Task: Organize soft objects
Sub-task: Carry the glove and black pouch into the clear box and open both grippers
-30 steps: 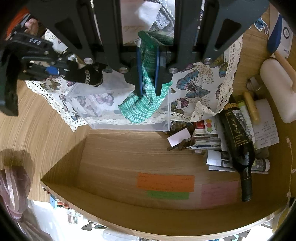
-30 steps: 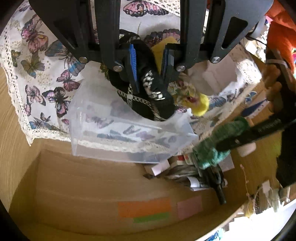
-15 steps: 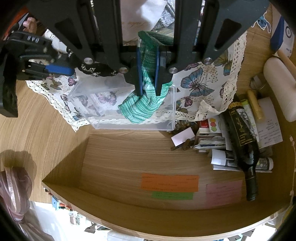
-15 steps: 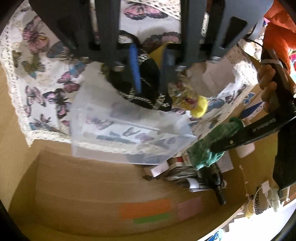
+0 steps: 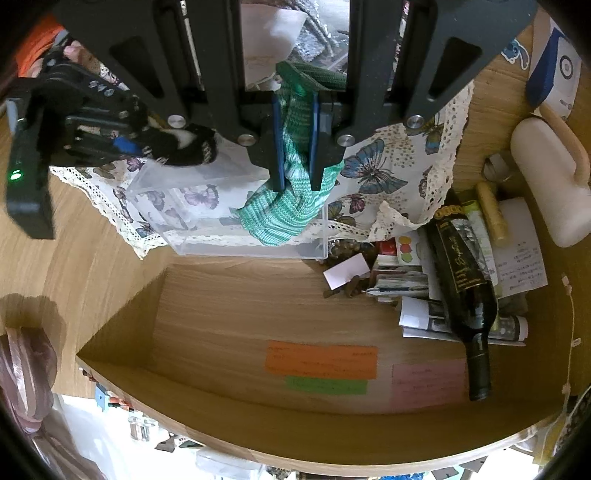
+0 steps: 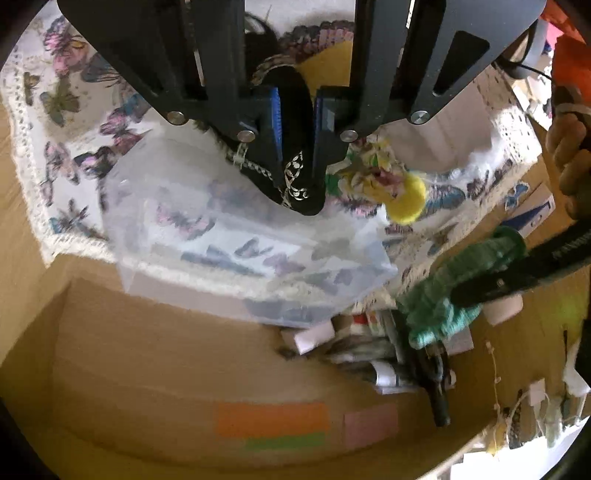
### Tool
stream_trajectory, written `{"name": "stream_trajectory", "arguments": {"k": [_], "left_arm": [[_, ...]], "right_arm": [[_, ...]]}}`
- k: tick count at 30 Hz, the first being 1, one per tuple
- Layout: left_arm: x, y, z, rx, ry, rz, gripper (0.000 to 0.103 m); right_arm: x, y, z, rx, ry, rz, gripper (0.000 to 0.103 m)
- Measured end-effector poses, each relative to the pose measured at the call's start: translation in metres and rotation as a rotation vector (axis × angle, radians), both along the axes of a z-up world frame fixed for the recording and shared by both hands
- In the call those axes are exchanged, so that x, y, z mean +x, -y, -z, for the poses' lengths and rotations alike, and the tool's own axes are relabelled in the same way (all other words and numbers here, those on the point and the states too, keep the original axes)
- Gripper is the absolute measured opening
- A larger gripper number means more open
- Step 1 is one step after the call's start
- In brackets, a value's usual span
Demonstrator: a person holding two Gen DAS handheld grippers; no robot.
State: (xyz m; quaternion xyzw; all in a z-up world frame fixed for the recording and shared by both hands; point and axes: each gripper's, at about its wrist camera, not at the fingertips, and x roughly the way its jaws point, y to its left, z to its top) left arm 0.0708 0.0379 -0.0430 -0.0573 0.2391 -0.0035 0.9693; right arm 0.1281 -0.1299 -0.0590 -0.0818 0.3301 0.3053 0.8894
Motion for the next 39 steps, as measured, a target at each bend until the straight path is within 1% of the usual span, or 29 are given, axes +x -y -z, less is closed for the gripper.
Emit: {"name": "stream_trajectory", "arguments": {"k": [5, 8, 11, 12, 15, 20, 24, 25, 28, 31, 32, 33, 36, 39], "left_arm": [[0.009, 0.0, -0.008, -0.004, 0.008, 0.025, 0.011], [0.017, 0.003, -0.015, 0.008, 0.017, 0.035, 0.011], [0.027, 0.005, -0.025, 0.02, 0.026, 0.049, 0.011], [0.031, 0.006, -0.027, 0.026, -0.002, 0.065, 0.011], [0.047, 0.007, -0.033, 0.026, -0.013, 0.074, 0.011], [0.081, 0.005, -0.03, 0.001, -0.072, 0.094, 0.011], [0.109, 0.006, -0.022, 0.01, -0.125, 0.095, 0.011], [0.115, 0.007, -0.019, 0.014, -0.13, 0.101, 0.011], [0.135, 0.01, -0.007, 0.015, -0.189, 0.109, 0.011], [0.15, 0.016, 0.007, 0.043, -0.236, 0.117, 0.011], [0.153, 0.018, 0.01, 0.046, -0.235, 0.12, 0.011], [0.158, 0.02, 0.015, 0.056, -0.251, 0.126, 0.011], [0.168, 0.027, 0.027, 0.069, -0.297, 0.153, 0.011], [0.176, 0.034, 0.038, 0.08, -0.347, 0.182, 0.011]], "right_arm": [[-0.01, 0.017, -0.039, 0.063, 0.108, 0.042, 0.011], [-0.007, 0.027, -0.062, 0.094, 0.164, 0.069, 0.011], [0.0, 0.032, -0.077, 0.11, 0.203, 0.097, 0.011], [0.003, 0.033, -0.082, 0.118, 0.211, 0.102, 0.011], [0.013, 0.035, -0.092, 0.126, 0.235, 0.109, 0.011], [0.037, 0.026, -0.101, 0.11, 0.272, 0.118, 0.011], [0.061, 0.018, -0.098, 0.098, 0.258, 0.108, 0.011], [0.067, 0.014, -0.095, 0.083, 0.256, 0.11, 0.011], [0.082, 0.005, -0.083, 0.05, 0.239, 0.1, 0.011], [0.097, -0.003, -0.064, 0.006, 0.189, 0.085, 0.011], [0.102, -0.003, -0.059, -0.002, 0.176, 0.082, 0.011], [0.107, -0.005, -0.052, -0.005, 0.162, 0.071, 0.011], [0.12, -0.009, -0.033, -0.043, 0.095, 0.059, 0.011], [0.131, -0.012, -0.015, -0.104, 0.022, 0.073, 0.011]]}}
